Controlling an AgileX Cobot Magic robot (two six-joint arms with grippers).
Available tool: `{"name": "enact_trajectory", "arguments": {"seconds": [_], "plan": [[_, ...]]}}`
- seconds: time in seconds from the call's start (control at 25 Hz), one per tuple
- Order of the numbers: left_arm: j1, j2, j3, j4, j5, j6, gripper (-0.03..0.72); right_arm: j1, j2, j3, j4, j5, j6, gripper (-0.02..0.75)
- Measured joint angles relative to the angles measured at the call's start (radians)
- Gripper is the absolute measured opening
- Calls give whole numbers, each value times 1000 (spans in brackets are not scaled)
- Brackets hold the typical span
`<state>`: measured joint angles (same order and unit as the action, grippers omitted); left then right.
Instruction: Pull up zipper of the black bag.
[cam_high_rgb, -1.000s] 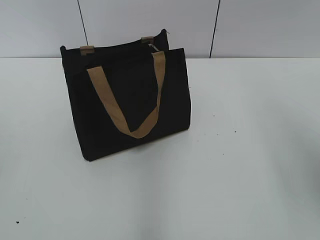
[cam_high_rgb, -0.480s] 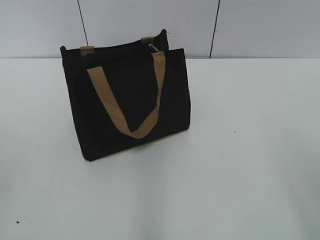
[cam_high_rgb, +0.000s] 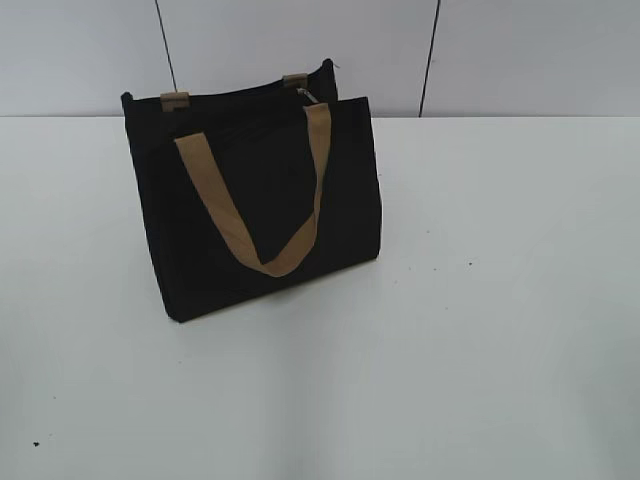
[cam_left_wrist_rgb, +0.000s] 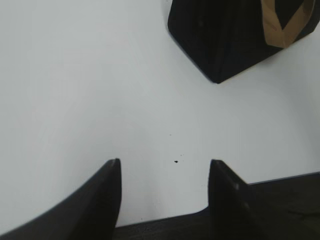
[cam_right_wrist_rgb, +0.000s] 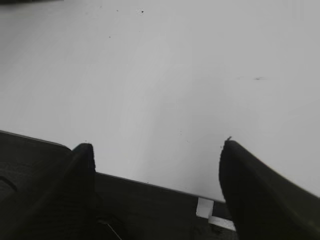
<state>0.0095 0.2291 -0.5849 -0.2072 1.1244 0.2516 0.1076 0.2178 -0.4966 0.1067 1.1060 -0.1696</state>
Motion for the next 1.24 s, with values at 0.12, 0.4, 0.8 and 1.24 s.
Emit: {"name": "enact_trajectory", "arguments": {"seconds": [0.12,0.4,0.8,1.24], "plan": [[2,-91,46,-2,-26,-1,427,0,-88,10,8,1,0,571],[13,-237,49,16,-44,-33,427,0,-224,12,7,-1,44,524],[18,-238,57,77,-51,-153,427,0,-224,12,0,0,70,524],[18,-239,58,75,-53,-155,425,0,-224,12,0,-1,71,524]]}}
